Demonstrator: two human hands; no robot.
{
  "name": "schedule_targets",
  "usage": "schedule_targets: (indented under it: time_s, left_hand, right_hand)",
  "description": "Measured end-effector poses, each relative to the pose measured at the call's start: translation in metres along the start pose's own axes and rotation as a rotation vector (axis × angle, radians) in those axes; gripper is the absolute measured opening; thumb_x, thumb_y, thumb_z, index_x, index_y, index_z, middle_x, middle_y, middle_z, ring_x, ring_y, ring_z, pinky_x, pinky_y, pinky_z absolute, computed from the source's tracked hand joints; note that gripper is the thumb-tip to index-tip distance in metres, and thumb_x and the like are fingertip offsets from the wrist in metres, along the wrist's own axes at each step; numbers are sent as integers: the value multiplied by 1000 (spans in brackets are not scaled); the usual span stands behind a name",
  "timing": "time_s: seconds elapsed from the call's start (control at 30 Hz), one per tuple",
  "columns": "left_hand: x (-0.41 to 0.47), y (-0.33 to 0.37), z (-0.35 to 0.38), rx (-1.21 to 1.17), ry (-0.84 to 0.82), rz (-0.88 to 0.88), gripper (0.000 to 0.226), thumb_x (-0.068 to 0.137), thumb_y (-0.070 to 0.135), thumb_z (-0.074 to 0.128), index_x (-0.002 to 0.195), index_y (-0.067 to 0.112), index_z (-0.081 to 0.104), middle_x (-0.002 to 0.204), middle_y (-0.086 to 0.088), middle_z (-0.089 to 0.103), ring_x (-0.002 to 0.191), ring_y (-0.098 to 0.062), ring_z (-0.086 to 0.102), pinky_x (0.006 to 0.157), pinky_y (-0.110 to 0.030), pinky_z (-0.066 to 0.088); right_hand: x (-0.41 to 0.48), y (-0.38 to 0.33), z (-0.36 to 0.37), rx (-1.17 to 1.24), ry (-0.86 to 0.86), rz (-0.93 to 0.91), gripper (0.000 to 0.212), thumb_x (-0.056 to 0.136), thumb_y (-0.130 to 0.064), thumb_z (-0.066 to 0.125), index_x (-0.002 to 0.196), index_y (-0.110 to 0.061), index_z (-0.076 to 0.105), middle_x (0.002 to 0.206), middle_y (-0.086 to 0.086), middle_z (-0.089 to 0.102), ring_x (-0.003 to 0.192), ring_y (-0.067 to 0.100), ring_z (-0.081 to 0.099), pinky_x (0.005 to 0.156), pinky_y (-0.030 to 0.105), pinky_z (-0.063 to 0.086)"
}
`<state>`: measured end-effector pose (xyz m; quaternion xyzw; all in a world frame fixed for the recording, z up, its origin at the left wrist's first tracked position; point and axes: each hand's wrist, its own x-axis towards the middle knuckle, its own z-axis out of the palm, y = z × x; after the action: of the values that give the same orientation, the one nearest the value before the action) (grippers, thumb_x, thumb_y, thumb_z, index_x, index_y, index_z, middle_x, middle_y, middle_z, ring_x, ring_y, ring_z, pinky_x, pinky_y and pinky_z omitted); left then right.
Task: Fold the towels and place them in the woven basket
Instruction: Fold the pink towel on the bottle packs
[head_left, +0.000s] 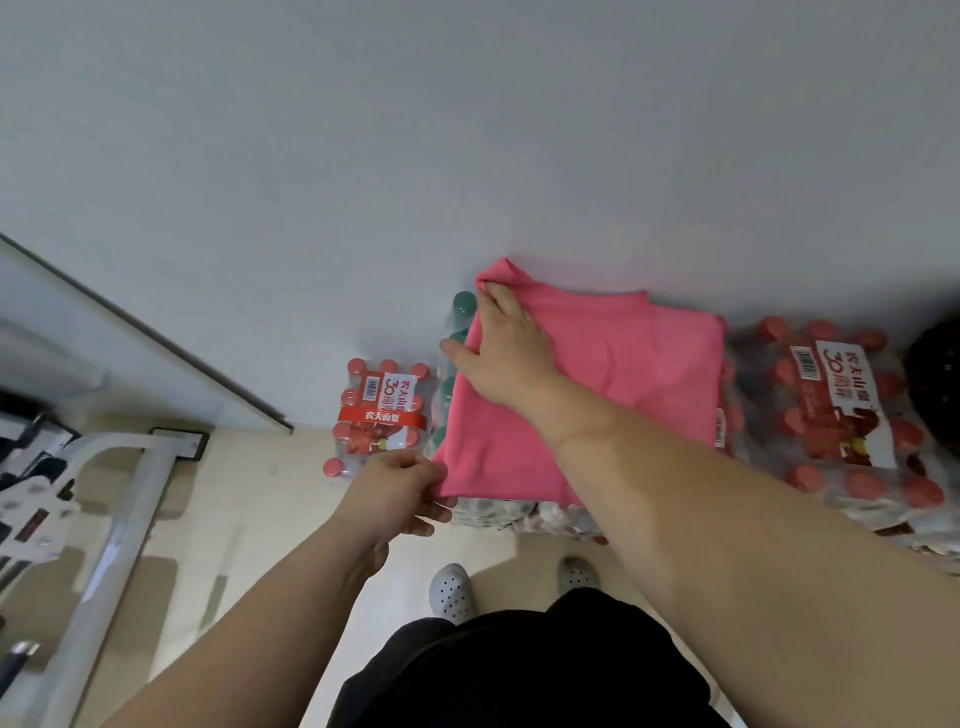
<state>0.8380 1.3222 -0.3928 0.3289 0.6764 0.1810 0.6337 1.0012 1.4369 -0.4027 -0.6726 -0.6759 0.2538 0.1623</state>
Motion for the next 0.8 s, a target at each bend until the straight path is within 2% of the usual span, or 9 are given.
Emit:
schedule_targets:
  time_s: [0.1, 0.17, 0.23, 0.33, 0.43, 0.5, 0.57, 0.67, 0.8]
  left_hand:
    - [6, -7, -31, -4, 76, -17, 17, 93, 15, 58, 98, -1, 63, 82, -21, 74, 64, -26, 68, 58, -33, 51]
    - [10, -10, -47, -10, 110, -28, 20, 93, 16, 58, 100, -1, 64, 85, -21, 74, 64, -26, 68, 60, -34, 51]
    - [13, -13, -58, 3, 107, -39, 20, 94, 19, 57, 100, 1, 65, 88, -20, 74, 66, -25, 68, 63, -35, 50]
    - [20, -16, -61, 55, 172, 6, 14, 92, 21, 58, 100, 11, 64, 94, -15, 72, 74, -27, 66, 64, -38, 50]
    - [23, -9, -51, 129, 392, 204, 2, 89, 24, 60, 91, 24, 59, 88, -4, 67, 82, -26, 65, 76, -47, 55]
    - [21, 1, -38, 226, 433, 376, 8, 85, 32, 62, 87, 28, 56, 81, 3, 64, 78, -20, 63, 72, -43, 53]
    - [18, 11, -20, 396, 392, 567, 11, 84, 35, 64, 89, 30, 56, 82, 7, 60, 77, -15, 58, 67, -32, 46]
    - [13, 21, 19, 631, 248, 885, 22, 83, 35, 66, 100, 23, 61, 88, 8, 56, 78, -12, 52, 62, -21, 36]
    - [14, 22, 77, 920, 104, 1172, 39, 76, 49, 71, 102, 21, 65, 92, 3, 60, 78, -19, 57, 66, -24, 41]
  right_hand:
    - [5, -25, 17, 46, -68, -111, 89, 91, -51, 61, 158, -12, 18, 166, -1, 12, 151, 17, 12, 123, 34, 13]
    - [7, -34, 23, 76, -126, -160, 87, 93, -50, 60, 158, -11, 18, 167, 1, 8, 153, 16, 7, 124, 35, 11]
    - [6, -35, 28, 94, -157, -175, 80, 94, -53, 56, 158, -17, 21, 167, 1, 7, 153, 17, 5, 124, 38, 12]
    - [-3, -23, 23, 88, -79, -174, 69, 97, -56, 46, 156, -27, 27, 166, -2, 10, 153, 16, 7, 124, 40, 15]
    - [-22, 7, 9, -23, 60, -107, 68, 99, -58, 32, 156, -21, 27, 165, 4, 17, 153, 21, 10, 124, 43, 14]
    - [-36, 36, -3, -91, 141, 15, 75, 97, -62, 20, 157, -18, 23, 165, 6, 17, 153, 24, 11, 124, 45, 12]
    - [-50, 68, -16, -176, 167, 171, 72, 98, -58, 16, 158, -18, 18, 166, 7, 13, 153, 26, 7, 124, 48, 5]
    - [-68, 111, -37, -347, 66, 337, 66, 101, -49, 16, 159, -20, 7, 168, 5, 0, 153, 31, -3, 121, 58, -1]
    - [-77, 143, -53, -504, -57, 236, 64, 103, -50, 18, 159, -25, 2, 167, -4, -6, 153, 31, -8, 117, 66, -3]
